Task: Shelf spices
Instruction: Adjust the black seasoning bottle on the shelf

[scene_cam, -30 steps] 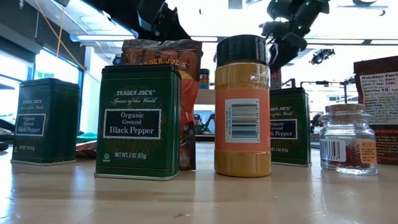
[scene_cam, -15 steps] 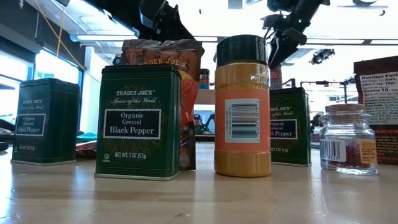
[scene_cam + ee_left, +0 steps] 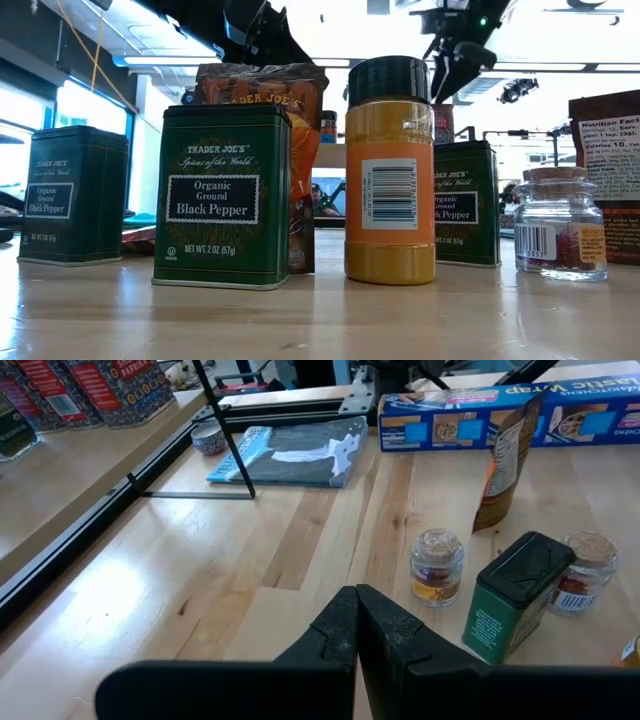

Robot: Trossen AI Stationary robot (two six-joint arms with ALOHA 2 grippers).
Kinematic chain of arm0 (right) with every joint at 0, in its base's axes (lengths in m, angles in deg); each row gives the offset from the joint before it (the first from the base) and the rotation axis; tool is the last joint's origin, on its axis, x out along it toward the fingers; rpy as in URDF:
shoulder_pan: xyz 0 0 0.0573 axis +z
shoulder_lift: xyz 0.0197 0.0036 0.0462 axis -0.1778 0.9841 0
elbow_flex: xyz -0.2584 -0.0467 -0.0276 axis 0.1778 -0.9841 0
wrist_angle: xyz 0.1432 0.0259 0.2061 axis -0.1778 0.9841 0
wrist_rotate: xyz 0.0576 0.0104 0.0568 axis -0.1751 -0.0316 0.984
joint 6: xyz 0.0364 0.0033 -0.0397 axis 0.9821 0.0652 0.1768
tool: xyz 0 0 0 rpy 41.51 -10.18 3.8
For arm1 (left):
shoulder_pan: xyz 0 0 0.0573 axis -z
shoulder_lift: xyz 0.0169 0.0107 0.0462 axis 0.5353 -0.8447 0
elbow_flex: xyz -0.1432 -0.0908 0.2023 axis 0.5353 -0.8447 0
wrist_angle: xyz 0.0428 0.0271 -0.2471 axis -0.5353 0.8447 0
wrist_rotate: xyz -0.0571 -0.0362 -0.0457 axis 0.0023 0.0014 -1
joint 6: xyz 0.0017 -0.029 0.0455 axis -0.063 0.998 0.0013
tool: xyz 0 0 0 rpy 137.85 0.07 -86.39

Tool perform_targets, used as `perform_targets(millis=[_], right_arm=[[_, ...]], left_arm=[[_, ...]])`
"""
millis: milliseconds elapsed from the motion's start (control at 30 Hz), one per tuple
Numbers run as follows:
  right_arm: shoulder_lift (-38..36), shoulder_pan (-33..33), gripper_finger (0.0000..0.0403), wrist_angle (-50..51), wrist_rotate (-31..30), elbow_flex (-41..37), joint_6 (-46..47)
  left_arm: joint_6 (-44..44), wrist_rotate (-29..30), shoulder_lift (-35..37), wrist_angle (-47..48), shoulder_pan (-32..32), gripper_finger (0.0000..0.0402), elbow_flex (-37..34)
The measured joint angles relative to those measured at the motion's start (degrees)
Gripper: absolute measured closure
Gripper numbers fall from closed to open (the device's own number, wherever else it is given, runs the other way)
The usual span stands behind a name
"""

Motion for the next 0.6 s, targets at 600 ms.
perform_targets(millis=[600], right_arm=[[-5.18, 24.88, 0.0133, -4.57, -1.04, -0.24, 26.60]], left_arm=[[-0.63, 0.08, 7.55, 8.59, -1.92, 0.0401, 0.04]])
